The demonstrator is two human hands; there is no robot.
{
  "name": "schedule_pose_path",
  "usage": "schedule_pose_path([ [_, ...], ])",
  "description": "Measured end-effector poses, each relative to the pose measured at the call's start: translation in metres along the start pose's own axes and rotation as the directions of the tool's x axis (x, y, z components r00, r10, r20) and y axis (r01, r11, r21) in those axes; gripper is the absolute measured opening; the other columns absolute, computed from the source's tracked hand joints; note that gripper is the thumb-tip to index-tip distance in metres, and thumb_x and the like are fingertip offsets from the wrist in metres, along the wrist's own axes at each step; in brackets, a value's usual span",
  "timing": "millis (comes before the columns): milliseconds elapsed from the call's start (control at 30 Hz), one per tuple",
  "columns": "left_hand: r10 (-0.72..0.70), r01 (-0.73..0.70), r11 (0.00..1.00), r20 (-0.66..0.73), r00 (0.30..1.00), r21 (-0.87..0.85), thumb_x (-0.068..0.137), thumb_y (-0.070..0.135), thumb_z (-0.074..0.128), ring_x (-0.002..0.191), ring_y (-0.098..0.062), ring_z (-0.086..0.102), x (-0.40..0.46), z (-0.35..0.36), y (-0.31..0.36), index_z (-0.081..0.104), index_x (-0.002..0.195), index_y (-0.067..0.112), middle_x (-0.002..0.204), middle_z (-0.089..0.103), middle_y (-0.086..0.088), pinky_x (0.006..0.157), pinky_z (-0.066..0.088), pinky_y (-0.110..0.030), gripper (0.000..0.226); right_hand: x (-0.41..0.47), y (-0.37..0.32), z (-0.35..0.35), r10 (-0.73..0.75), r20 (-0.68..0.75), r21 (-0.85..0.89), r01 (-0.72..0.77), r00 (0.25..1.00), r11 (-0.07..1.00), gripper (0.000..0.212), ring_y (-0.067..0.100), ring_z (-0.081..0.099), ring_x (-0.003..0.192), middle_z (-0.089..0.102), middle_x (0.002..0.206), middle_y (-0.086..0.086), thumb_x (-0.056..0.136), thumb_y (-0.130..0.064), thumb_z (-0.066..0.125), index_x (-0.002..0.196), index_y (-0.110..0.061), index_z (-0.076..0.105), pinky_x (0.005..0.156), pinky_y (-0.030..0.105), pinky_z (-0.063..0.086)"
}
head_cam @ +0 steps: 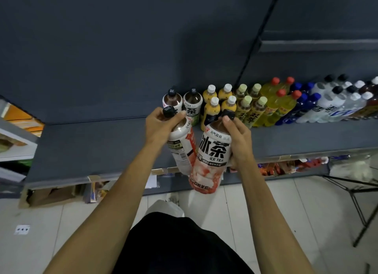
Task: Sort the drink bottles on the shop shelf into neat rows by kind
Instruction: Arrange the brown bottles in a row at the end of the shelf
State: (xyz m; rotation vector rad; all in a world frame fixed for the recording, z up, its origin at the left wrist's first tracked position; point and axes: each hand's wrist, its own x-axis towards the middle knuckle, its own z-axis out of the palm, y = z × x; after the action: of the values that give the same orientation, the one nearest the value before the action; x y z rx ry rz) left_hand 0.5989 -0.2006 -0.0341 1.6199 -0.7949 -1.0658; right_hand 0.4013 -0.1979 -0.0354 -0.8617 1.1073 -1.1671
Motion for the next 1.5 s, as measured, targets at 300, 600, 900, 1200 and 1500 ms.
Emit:
schedule_pose_path([
  [300,0.092,-0.057,0.865,-0.047,0.995,0.499,0.062,0.073,0.07,0.08,-0.016,0.056,0.064,0.001,0.004,0.047,0.059,0.033,0.088,0.057,0.001,0.067,0.04,-0.029,0.046,0.064,0.008,0.014,-0.079,0.018,-0.357,0.08,0.997,0.931,0.021,0.019,0.065,0.08,0.071,0.09,0.014,0.083,-0.015,0.075,0.093,0.002,0.067,0.075,0.037,0.054],
  [600,0.103,0.032,0.713,-0.15,0.983,0.7,0.066,0.078,0.061,0.071,-0.015,0.051,0.092,0.006,-0.005,0.044,0.065,0.026,0.085,0.051,0.003,0.064,0.034,-0.029,0.055,0.116,0.028,0.031,-0.134,0.235,-0.703,0.263,0.963,0.66,0.019,0.004,0.063,0.073,0.069,0.081,-0.006,0.083,-0.029,0.075,0.091,-0.014,0.066,0.065,0.02,0.05],
  [900,0.11,0.103,0.737,-0.269,0.957,0.668,0.071,0.052,0.077,0.074,-0.016,0.047,0.104,0.025,-0.024,0.046,0.082,0.015,0.094,0.048,-0.001,0.067,0.037,-0.032,0.049,0.168,0.043,0.037,0.057,0.465,-0.733,0.349,0.883,0.584,0.034,0.017,0.064,0.096,0.069,0.104,0.004,0.08,-0.021,0.077,0.109,-0.01,0.063,0.085,0.031,0.053],
  [1200,-0.065,0.266,0.767,-0.342,0.938,0.584,0.068,0.056,0.076,0.091,-0.029,0.058,0.129,0.039,-0.049,0.049,0.084,0.016,0.103,0.057,-0.009,0.069,0.042,-0.034,0.051,0.191,0.056,0.034,0.211,0.534,-0.833,0.467,0.819,0.297,0.036,0.031,0.054,0.109,0.061,0.114,0.016,0.078,-0.012,0.073,0.112,-0.006,0.063,0.091,0.043,0.048],
  [1500,-0.155,0.303,0.733,-0.283,0.946,0.609,0.071,0.052,0.074,0.111,-0.025,0.045,0.122,0.056,-0.066,0.052,0.101,0.014,0.111,0.053,-0.005,0.074,0.04,-0.035,0.052,0.186,0.065,0.026,0.208,0.423,-0.896,0.373,0.882,0.24,0.038,0.039,0.054,0.097,0.042,0.123,0.014,0.081,-0.014,0.07,0.115,-0.011,0.054,0.072,0.044,0.051],
])
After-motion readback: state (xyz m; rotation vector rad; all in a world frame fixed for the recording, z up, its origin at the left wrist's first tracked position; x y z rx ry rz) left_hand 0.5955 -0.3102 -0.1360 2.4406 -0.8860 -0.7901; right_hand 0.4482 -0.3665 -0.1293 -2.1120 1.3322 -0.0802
